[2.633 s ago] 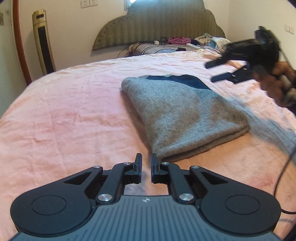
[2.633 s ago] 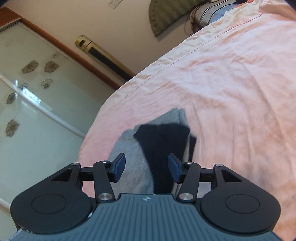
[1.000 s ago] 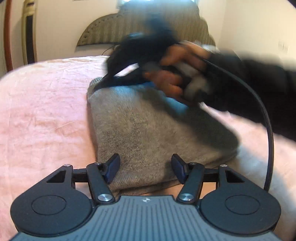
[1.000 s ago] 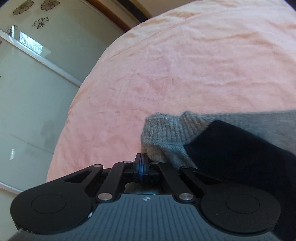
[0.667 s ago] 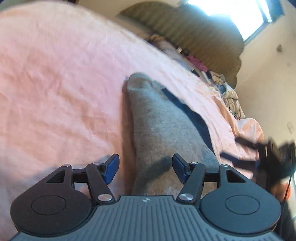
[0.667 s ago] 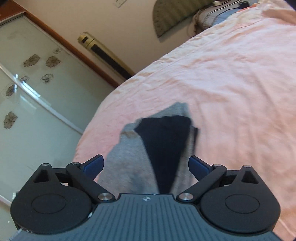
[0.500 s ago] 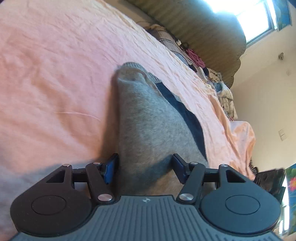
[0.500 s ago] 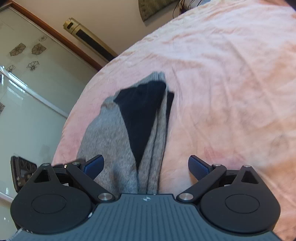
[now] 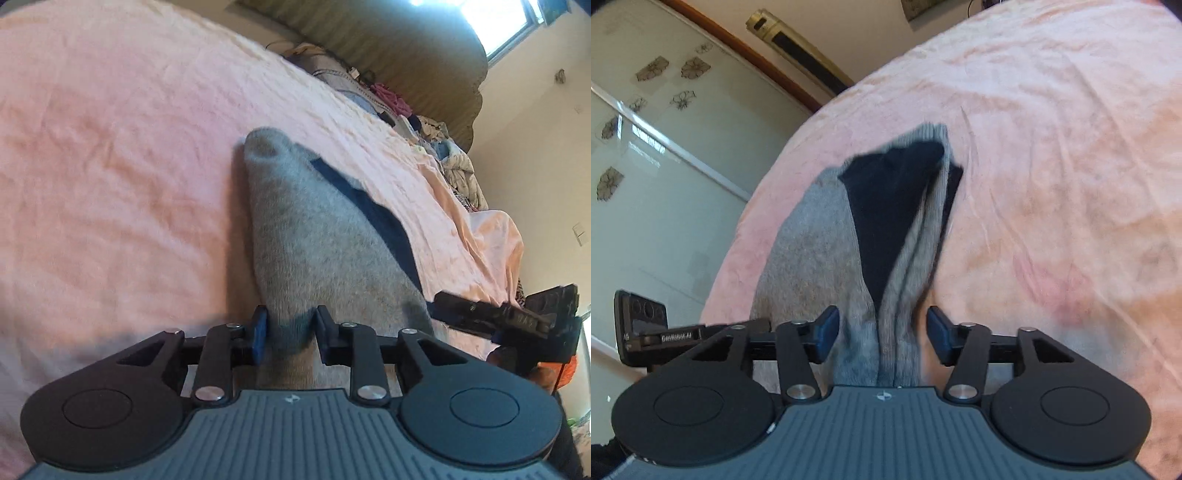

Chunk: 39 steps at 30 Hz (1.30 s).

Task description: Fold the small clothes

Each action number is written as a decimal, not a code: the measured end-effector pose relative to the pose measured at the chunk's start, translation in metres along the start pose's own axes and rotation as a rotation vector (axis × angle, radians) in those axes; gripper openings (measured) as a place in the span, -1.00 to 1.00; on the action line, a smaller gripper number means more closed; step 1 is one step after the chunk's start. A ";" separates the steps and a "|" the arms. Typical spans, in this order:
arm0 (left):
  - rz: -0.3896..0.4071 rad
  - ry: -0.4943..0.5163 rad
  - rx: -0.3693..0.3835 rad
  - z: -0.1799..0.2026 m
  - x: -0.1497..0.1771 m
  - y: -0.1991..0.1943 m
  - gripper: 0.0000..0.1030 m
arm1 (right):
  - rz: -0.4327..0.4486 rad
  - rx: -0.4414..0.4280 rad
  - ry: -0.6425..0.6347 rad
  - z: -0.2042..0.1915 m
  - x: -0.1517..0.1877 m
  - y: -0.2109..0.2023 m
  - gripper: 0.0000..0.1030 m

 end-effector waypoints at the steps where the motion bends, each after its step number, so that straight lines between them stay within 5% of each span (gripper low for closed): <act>1: 0.031 0.035 -0.030 0.008 -0.007 -0.003 -0.36 | 0.046 0.008 -0.005 -0.003 -0.013 -0.004 0.60; 5: 0.134 0.234 -0.218 0.049 -0.029 0.014 -0.21 | 0.054 0.077 -0.010 -0.003 -0.069 0.024 0.54; 7: 0.113 0.372 -0.348 0.067 -0.029 0.045 -0.21 | -0.018 0.153 -0.051 -0.004 -0.085 0.058 -0.11; 9: 0.121 0.438 -0.444 0.071 -0.026 0.071 -0.06 | -0.078 0.289 -0.127 -0.001 -0.087 0.091 -0.49; 10: 0.137 0.447 -0.451 0.071 -0.026 0.074 -0.04 | -0.052 0.313 -0.196 -0.003 -0.088 0.098 -0.56; 13: 0.108 0.382 -0.424 0.067 -0.034 0.070 0.00 | -0.066 0.327 -0.148 0.000 -0.099 0.101 -0.60; 16: 0.099 0.367 -0.406 0.062 -0.032 0.067 0.02 | -0.041 0.366 -0.160 -0.015 -0.090 0.085 -0.32; 20: 0.113 0.345 -0.390 0.059 -0.031 0.068 0.03 | 0.081 0.278 -0.229 -0.051 -0.057 0.046 0.07; 23: 0.116 0.356 -0.409 0.064 -0.031 0.071 0.03 | -0.011 0.249 -0.312 -0.065 -0.031 0.058 0.22; 25: 0.113 0.360 -0.409 0.064 -0.031 0.072 0.03 | -0.089 0.323 -0.342 -0.055 -0.021 0.082 0.24; 26: 0.115 0.360 -0.409 0.063 -0.031 0.071 0.03 | -0.042 0.294 -0.375 -0.050 -0.020 0.084 0.28; 30: 0.121 0.339 -0.400 0.060 -0.029 0.066 0.05 | -0.038 0.255 -0.241 -0.047 -0.037 0.073 0.24; 33: 0.126 0.293 -0.376 0.057 -0.022 0.047 0.05 | 0.039 0.198 -0.192 -0.052 -0.026 0.037 0.55; 36: 0.101 0.168 -0.212 0.039 -0.004 0.020 0.10 | 0.061 0.121 -0.128 -0.038 -0.003 0.002 0.85; 39: 0.006 -0.008 -0.008 0.004 0.019 0.011 0.10 | -0.037 0.101 -0.070 -0.016 0.027 -0.007 0.77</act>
Point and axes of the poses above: each gripper's, at about its wrist camera, not at the fingertips, and y roughly the way its jaws point, z to its right, x to its underside, the point moved 4 cm from there along y, roughly the way its jaws point, and after that the axes turned 9 degrees about -z, right-handed, at the moved point
